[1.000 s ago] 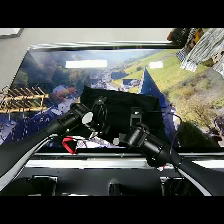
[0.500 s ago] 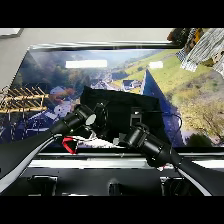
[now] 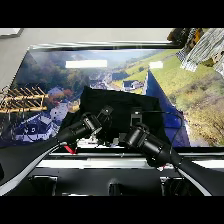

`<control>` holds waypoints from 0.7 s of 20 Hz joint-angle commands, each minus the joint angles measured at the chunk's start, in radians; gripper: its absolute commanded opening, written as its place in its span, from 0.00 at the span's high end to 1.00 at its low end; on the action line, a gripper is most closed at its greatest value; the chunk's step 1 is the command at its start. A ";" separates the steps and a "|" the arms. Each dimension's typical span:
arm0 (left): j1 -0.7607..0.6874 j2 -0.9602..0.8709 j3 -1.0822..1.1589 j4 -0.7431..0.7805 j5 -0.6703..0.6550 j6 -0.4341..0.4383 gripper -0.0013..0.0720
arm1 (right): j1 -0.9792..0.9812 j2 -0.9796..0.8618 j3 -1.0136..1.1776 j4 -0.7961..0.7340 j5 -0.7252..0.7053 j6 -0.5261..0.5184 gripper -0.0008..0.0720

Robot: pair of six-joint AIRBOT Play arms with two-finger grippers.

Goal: Fold the clothes and pants, and hang the long-sleeved shirts on hangers.

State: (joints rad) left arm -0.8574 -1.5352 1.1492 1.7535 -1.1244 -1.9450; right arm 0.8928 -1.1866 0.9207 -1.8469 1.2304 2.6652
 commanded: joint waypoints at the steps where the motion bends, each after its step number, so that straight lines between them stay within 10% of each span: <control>1: 0.004 -0.002 -0.052 0.013 0.026 -0.037 0.32 | 0.001 0.000 0.000 -0.002 0.000 0.003 0.95; 4: 0.024 0.000 -0.054 0.006 0.026 -0.061 0.94 | 0.001 0.000 0.000 -0.002 0.000 0.003 0.95; 14: 0.146 0.126 0.224 -0.195 -0.266 0.114 0.94 | 0.000 0.000 0.195 -0.099 0.224 -0.100 0.95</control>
State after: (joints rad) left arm -0.7502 -1.4551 1.2701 1.6230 -1.2610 -1.8973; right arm 0.8928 -1.1866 1.0264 -1.8797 1.3556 2.6144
